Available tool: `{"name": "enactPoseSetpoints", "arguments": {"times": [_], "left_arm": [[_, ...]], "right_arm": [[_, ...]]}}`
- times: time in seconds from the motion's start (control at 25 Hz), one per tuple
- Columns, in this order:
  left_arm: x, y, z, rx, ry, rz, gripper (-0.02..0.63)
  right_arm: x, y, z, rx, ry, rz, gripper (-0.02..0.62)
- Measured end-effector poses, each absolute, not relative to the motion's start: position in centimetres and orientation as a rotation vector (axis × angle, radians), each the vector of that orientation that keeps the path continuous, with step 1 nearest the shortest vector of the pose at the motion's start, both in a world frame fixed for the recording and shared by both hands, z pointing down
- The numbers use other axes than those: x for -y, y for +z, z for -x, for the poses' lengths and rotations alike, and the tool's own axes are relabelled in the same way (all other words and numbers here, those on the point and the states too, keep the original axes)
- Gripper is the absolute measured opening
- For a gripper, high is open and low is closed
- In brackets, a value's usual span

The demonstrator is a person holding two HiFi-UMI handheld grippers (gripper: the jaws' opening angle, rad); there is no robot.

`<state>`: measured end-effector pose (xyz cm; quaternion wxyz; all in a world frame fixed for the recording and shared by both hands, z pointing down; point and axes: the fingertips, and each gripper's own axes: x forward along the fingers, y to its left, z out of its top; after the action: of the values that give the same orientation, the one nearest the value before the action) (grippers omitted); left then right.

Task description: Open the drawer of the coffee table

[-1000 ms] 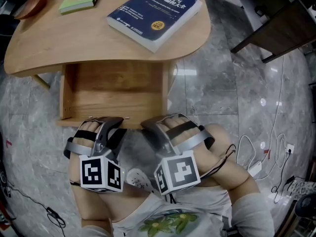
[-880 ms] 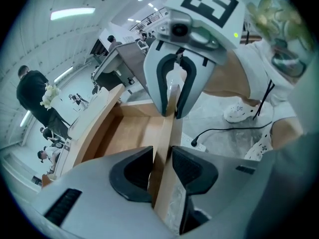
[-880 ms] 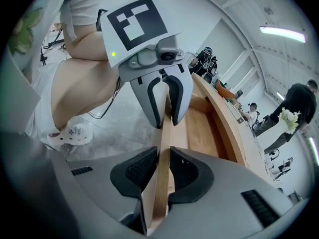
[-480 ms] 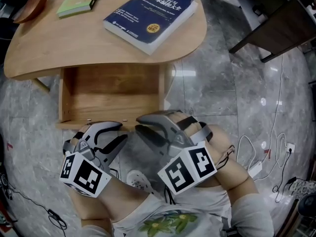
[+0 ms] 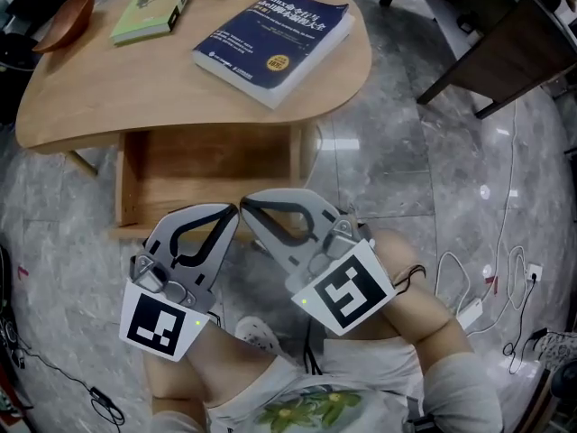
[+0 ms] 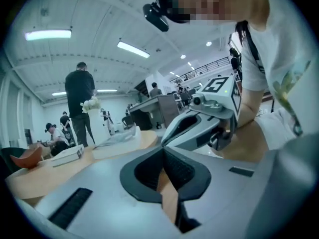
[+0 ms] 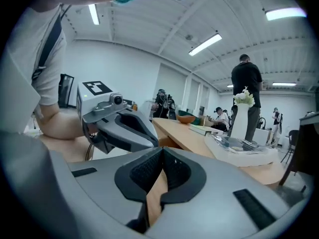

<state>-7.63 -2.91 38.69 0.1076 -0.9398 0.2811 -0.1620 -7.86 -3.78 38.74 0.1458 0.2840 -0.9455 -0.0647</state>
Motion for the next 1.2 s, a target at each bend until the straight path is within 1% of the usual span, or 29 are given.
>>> {"name": "enactPoseSetpoints", "arguments": {"times": [0.16,0.52,0.72,0.96,1.2], "left_arm": [[4.4,37.0,7.9,-1.035,-0.392,2.708,0.009],[6.5,37.0,8.7,-1.397,-0.283,2.652,0.009],[7.0,37.1,8.9,-1.501,-0.244,2.652,0.009],[7.8,37.7,9.0,-1.596,-0.129,2.684,0.009],[8.3,38.3,8.5,-1.605,-0.205,2.640,0.009]], "right_arm": [[4.9,37.1,7.7,2.815,-0.112,-0.968,0.021],[6.8,37.6,7.8,2.817,-0.047,-1.129,0.021],[7.4,37.9,7.8,2.815,-0.014,-1.173,0.021],[8.2,38.6,7.6,2.790,0.017,-1.214,0.021],[8.8,39.1,7.1,2.763,0.029,-1.242,0.021]]}}
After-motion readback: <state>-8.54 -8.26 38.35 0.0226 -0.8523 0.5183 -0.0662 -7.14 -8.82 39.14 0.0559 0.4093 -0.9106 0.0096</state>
